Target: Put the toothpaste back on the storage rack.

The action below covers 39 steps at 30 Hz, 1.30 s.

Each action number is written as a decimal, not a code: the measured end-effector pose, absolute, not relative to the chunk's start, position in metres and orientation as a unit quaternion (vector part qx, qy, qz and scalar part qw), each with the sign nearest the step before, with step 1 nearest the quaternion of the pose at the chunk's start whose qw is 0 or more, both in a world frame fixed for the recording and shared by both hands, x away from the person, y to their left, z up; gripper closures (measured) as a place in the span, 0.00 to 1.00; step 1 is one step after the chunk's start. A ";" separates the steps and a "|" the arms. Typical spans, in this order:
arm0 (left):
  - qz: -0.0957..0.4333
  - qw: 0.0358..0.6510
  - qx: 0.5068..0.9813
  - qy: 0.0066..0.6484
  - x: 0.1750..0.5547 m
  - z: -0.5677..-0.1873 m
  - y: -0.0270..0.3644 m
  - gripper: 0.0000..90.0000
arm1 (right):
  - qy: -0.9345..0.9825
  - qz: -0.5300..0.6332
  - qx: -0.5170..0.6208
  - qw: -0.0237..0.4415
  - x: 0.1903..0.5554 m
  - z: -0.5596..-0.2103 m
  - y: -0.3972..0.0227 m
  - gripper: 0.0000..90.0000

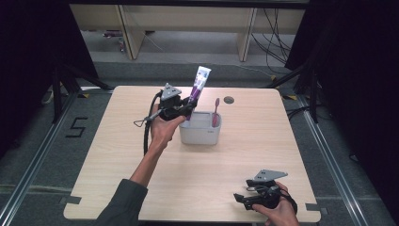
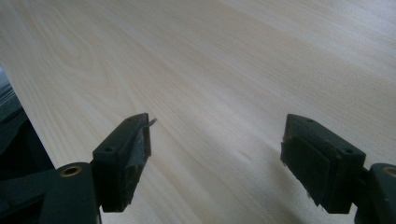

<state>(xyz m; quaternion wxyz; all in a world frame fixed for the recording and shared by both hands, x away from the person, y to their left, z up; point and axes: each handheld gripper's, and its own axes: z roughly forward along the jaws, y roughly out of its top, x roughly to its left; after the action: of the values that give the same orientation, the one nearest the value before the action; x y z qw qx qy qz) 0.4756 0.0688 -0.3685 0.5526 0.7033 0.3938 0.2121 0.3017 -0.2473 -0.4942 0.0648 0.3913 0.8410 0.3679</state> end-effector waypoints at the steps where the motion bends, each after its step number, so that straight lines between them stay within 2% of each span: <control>1: 0.212 0.554 0.702 0.394 0.477 -0.370 0.067 0.81 | 0.836 0.377 0.393 0.067 0.302 -0.496 -0.246 0.28; 20: 0.214 0.566 0.698 0.383 0.494 -0.391 0.041 0.81 | 0.843 0.371 0.385 0.062 0.302 -0.495 -0.248 0.28; 39: 0.213 0.567 0.697 0.384 0.505 -0.407 0.037 0.81 | 0.838 0.372 0.395 0.056 0.300 -0.495 -0.247 0.28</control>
<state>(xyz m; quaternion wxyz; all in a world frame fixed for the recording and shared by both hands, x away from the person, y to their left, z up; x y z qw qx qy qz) 0.5045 0.0372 -0.4069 0.5670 0.6973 0.3835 0.2126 0.3004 -0.2472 -0.4946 0.0556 0.3951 0.8381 0.3721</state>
